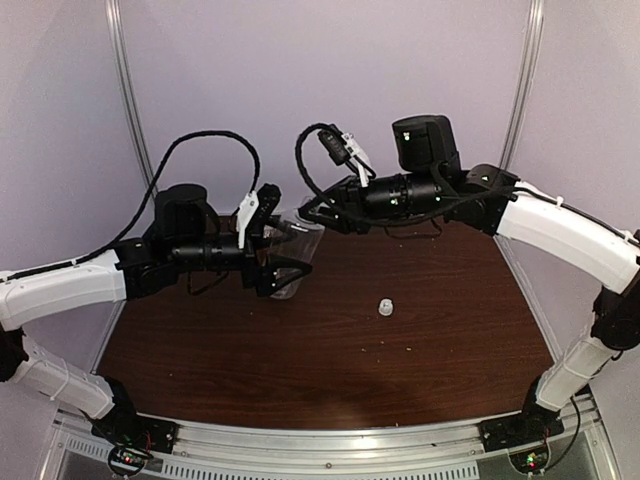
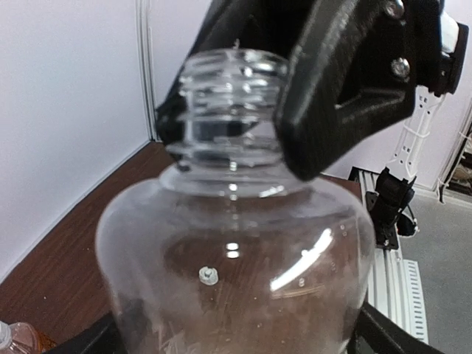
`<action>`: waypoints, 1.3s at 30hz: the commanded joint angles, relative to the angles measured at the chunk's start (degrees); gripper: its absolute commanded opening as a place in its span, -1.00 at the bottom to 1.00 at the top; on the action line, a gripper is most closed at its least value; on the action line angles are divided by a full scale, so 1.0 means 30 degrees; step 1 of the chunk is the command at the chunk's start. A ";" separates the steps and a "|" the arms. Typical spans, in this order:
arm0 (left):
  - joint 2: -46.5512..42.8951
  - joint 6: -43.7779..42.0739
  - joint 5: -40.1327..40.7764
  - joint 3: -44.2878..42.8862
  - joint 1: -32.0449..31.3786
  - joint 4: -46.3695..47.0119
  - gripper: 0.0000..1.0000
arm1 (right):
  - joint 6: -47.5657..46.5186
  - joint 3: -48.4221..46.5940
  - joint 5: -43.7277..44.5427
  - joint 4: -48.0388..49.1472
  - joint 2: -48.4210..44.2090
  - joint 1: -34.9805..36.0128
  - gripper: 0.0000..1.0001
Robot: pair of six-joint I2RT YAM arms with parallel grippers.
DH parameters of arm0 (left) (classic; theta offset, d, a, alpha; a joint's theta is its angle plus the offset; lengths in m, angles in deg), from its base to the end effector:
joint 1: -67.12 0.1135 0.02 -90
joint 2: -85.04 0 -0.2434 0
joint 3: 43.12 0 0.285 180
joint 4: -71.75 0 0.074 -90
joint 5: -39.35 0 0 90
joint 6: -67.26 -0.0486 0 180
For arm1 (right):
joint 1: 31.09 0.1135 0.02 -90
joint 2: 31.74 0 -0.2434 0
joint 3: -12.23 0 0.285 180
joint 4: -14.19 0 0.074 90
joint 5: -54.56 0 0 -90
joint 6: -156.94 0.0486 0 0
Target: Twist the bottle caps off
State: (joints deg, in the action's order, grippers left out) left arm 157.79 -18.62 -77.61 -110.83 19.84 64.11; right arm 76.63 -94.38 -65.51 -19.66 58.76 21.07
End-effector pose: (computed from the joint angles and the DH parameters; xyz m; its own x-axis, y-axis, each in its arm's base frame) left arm 0.2187 -0.2693 0.2952 -0.2171 0.1408 -0.9659 0.9417 0.2906 -0.1694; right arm 0.2301 0.3359 0.4006 -0.3486 -0.2113 -0.9132 -0.9308 0.1923 0.3108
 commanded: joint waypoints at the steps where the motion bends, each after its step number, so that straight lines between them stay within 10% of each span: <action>1: -0.0313 0.0209 0.0930 -0.0668 0.0059 0.0532 0.95 | 0.0032 0.1015 0.1455 0.0051 -0.0927 -0.0442 -1.00; 15: -0.1769 0.0150 0.7643 -0.0303 0.0063 -0.0450 0.95 | -0.0970 0.3549 0.8255 0.0132 0.0306 -0.2695 -1.00; 39: -0.0821 0.0449 0.8469 -0.0819 0.0092 -0.1270 0.95 | -0.1444 0.5055 1.0198 0.3176 0.4559 -0.3444 -0.97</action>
State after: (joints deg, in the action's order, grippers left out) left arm 154.67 -17.92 -53.13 -111.22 19.84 58.95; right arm 72.65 -80.90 -35.87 -12.79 71.67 11.33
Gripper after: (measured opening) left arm 0.977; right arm 0.310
